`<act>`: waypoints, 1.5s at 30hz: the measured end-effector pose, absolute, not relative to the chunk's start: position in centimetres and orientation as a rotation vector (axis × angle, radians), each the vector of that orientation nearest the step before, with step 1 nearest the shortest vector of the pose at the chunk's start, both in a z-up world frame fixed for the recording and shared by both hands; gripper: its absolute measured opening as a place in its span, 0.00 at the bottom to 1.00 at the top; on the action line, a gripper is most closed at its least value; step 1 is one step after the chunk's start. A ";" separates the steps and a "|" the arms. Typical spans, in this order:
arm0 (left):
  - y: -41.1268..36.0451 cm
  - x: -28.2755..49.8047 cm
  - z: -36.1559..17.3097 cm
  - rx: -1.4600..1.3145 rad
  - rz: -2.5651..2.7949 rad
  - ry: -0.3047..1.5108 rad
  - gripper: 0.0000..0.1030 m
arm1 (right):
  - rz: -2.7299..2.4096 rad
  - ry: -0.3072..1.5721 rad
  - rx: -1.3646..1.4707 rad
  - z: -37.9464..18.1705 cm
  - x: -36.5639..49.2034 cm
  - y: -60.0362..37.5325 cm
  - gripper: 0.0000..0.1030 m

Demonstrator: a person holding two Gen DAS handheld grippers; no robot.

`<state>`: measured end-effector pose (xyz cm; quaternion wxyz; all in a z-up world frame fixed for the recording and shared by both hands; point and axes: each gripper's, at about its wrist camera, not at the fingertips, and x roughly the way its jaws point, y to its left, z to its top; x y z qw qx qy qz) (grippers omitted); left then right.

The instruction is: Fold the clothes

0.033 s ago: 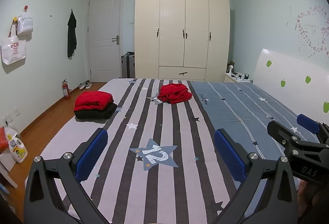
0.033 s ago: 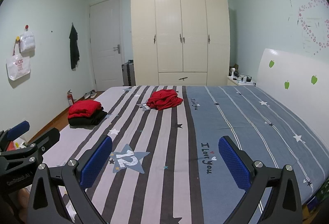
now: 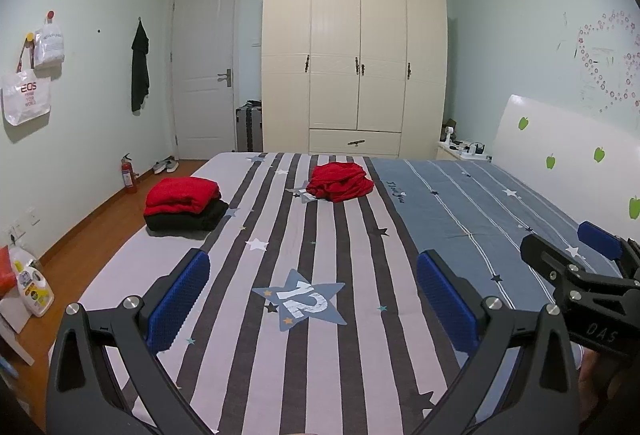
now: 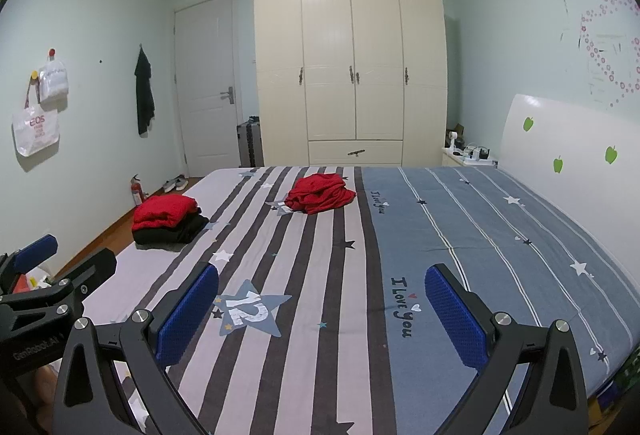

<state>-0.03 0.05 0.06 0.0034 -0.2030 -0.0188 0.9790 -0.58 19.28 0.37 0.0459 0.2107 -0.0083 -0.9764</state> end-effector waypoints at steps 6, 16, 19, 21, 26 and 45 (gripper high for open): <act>0.4 0.2 0.2 -0.622 3.072 -0.065 0.99 | -2.982 -0.027 0.636 0.6 -0.9 19.0 0.99; 0.8 0.1 0.2 -0.617 3.080 -0.042 0.99 | -2.982 -0.024 0.628 0.8 -0.6 19.3 0.99; 0.7 0.2 0.3 -0.614 3.082 -0.046 0.99 | -2.981 -0.022 0.625 0.7 -0.5 19.2 0.99; 0.7 0.3 0.4 -0.614 3.082 -0.046 0.99 | -2.979 -0.019 0.626 0.7 -0.6 19.2 0.99; 0.3 0.2 0.6 -0.616 3.081 -0.049 0.99 | -2.978 -0.021 0.625 0.7 -0.6 19.0 0.99; 0.4 0.3 1.0 -0.610 3.082 -0.041 0.99 | -2.973 -0.027 0.626 1.3 -0.5 18.9 0.99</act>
